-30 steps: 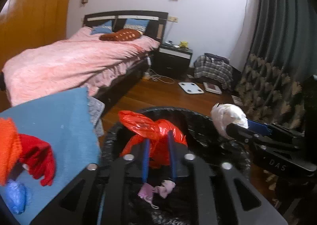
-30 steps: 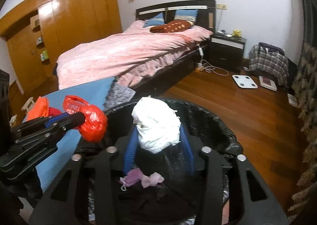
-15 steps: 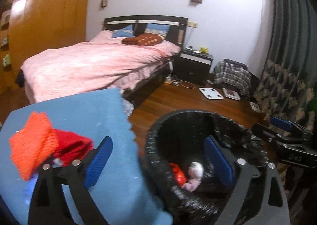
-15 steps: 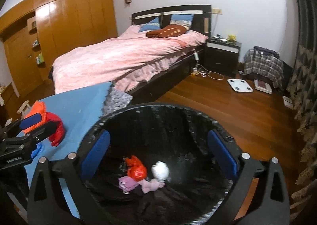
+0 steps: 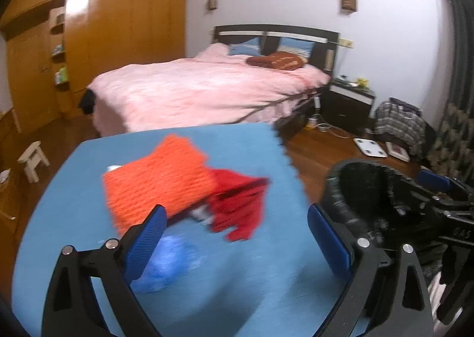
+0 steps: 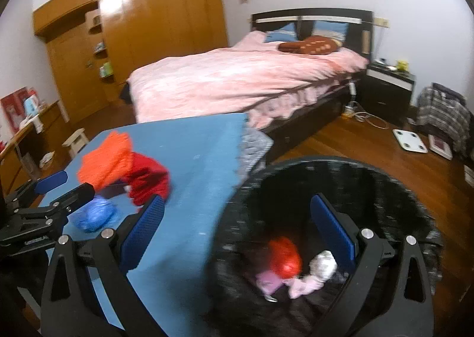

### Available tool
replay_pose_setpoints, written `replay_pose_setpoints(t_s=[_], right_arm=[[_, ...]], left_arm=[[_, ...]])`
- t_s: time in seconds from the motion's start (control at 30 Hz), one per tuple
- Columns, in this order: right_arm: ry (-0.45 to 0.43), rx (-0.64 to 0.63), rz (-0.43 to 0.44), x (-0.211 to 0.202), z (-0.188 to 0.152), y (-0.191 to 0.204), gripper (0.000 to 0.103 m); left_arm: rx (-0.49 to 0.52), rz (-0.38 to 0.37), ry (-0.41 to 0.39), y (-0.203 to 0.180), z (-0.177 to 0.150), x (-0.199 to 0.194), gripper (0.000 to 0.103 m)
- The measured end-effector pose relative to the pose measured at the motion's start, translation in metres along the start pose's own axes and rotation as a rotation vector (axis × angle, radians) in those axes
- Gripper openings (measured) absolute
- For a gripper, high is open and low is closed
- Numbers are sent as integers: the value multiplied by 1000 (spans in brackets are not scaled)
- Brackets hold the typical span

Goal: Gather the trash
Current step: 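Return to the pile and grasp the blue plastic bag with the left tool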

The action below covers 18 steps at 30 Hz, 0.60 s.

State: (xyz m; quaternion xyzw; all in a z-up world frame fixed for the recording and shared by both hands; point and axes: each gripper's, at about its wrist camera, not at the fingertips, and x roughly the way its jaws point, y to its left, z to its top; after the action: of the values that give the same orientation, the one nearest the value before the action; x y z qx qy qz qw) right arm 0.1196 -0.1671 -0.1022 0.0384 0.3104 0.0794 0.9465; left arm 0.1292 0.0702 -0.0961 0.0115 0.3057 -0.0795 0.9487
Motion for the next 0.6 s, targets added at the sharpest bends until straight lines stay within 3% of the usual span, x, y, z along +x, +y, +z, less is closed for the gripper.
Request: replay_pose_setpoints(t_s=[0.27,0.6], right_arm=[[24,-74,88,26,-2,53,96],[66,-126,129,55,-14,86,96]], left_arm=[[-57,113,58,62,-28,6,94],[-116,132,139,90,-53,39,94]])
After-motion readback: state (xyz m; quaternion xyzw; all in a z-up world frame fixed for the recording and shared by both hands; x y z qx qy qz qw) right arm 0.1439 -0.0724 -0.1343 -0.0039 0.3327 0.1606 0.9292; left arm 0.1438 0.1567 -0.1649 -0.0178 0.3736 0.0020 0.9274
